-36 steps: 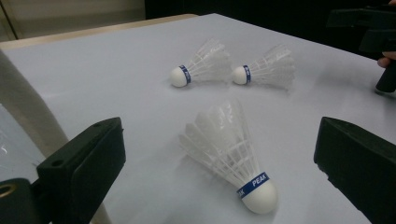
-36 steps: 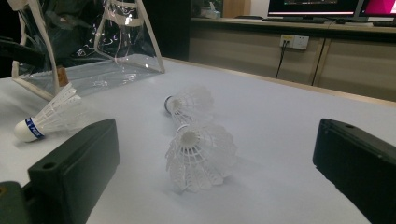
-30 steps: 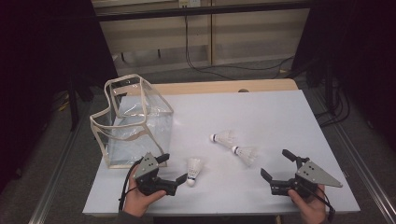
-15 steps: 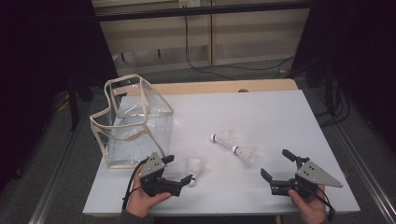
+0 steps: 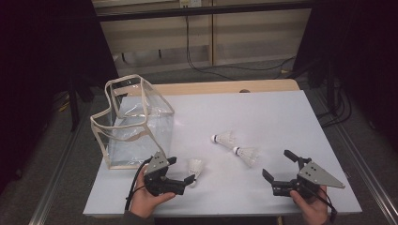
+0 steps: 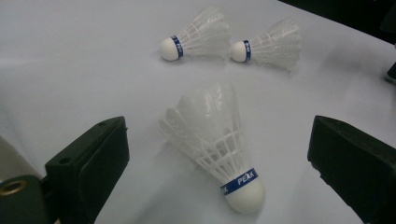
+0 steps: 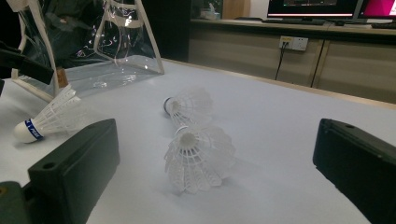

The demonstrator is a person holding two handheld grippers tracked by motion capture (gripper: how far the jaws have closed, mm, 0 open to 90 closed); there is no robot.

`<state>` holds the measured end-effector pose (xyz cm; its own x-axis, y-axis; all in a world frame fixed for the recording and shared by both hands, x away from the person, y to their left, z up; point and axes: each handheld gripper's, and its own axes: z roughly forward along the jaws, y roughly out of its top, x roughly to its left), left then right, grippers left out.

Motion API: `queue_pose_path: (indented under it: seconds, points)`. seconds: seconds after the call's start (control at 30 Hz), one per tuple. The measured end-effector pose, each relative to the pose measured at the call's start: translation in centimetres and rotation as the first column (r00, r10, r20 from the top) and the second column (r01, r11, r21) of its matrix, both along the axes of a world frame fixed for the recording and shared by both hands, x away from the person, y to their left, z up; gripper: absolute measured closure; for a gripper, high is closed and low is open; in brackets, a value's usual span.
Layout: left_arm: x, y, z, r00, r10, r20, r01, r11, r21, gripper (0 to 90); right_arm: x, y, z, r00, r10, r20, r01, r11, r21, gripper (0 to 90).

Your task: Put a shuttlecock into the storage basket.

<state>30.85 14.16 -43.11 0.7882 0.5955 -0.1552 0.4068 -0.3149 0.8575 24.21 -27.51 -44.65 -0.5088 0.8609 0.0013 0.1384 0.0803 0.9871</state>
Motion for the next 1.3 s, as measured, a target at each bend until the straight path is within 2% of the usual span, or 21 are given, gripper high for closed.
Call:
queue_pose_path:
  seconds: [0.13,0.23,0.53,0.63,0.93,1.3]
  points:
    - [0.1,-0.3,-0.1,0.9997,-0.006,-0.023,0.006,0.9999,0.011,8.4,0.0,0.0,0.0,1.0,-0.001,0.0,0.001,1.0,0.0,0.5]
    - [0.2,-0.5,-0.2,0.9993,-0.017,-0.033,0.019,0.9992,0.035,10.2,0.0,0.0,0.0,1.0,0.001,0.001,-0.001,1.0,0.0,0.6]
    - [0.3,-1.0,-0.5,0.9968,-0.01,-0.079,0.015,0.9977,0.067,12.8,0.0,0.0,0.0,1.0,0.0,0.0,0.0,1.0,0.003,0.6]
    - [0.3,-1.1,-0.5,0.9965,-0.011,-0.083,0.019,0.9954,0.094,13.5,0.0,0.0,0.0,1.0,0.002,-0.001,-0.002,1.0,0.002,0.7]
    - [0.3,-1.4,-0.9,0.9946,0.003,-0.103,0.011,0.9906,0.136,20.6,0.0,0.0,0.0,1.0,-0.001,0.0,0.001,1.0,0.002,0.7]
    - [0.3,-1.6,-1.0,0.993,-0.016,-0.117,0.032,0.9898,0.139,27.8,0.0,0.0,0.0,1.0,0.001,0.0,-0.001,1.0,0.003,0.7]
